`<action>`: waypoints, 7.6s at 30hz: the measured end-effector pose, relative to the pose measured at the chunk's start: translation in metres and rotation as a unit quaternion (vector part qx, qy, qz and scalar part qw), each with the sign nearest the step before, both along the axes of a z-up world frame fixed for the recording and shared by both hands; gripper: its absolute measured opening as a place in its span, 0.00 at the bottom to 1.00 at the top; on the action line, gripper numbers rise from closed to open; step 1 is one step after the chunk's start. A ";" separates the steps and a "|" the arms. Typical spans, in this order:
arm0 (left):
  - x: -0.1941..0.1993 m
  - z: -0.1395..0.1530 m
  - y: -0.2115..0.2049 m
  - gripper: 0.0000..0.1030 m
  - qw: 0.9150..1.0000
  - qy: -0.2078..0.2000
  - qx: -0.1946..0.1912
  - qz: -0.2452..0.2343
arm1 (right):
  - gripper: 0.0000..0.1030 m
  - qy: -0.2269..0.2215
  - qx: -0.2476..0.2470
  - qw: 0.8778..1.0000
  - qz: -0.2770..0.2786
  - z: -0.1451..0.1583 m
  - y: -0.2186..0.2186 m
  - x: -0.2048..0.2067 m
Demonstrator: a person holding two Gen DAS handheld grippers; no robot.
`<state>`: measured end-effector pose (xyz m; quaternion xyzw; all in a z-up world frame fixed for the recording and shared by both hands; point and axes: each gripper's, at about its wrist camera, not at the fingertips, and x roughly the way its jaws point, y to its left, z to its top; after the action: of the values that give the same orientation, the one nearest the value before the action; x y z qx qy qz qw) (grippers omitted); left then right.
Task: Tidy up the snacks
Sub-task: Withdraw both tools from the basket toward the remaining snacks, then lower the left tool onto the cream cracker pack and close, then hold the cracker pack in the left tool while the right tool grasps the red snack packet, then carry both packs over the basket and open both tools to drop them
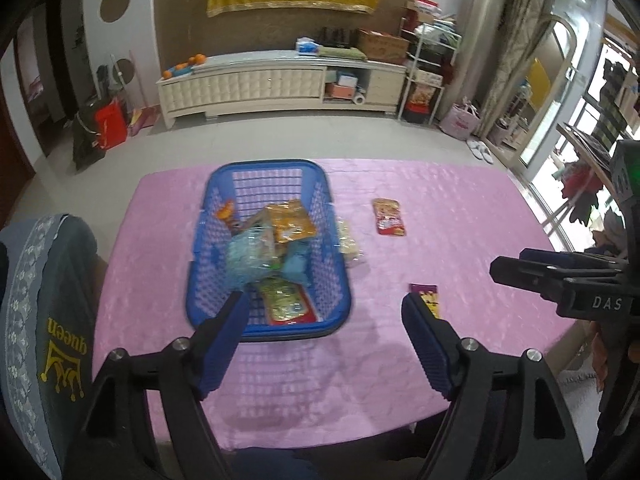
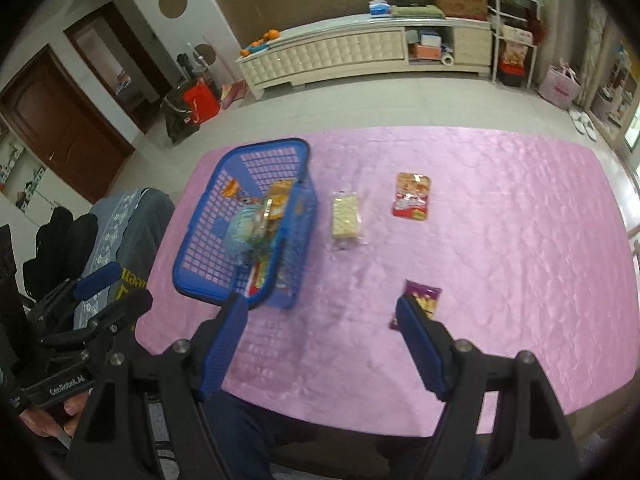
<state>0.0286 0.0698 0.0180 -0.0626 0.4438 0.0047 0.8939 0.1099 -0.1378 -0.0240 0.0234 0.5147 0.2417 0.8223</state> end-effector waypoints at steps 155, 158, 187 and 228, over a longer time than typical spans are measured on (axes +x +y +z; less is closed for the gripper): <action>0.128 -0.072 -0.083 0.05 0.995 0.096 -0.023 0.012 | 0.24 0.009 -0.114 0.993 0.023 -0.075 -0.027 0.097; 0.106 -0.049 -0.078 0.05 0.997 0.073 -0.012 0.006 | 0.24 -0.019 -0.120 0.992 0.032 -0.051 -0.019 0.079; 0.052 -0.044 0.096 0.05 0.993 0.068 -0.041 0.090 | 0.24 -0.032 -0.080 0.986 0.142 -0.040 0.148 0.037; -0.048 -0.057 0.090 0.67 0.996 -0.003 0.019 0.085 | 0.86 -0.080 -0.065 0.993 0.051 -0.046 0.118 -0.031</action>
<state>-0.0194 0.1601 -0.0392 -0.0826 0.4338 0.0886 0.8928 0.0787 -0.0201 -0.0696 -0.0759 0.4623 0.2509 0.8471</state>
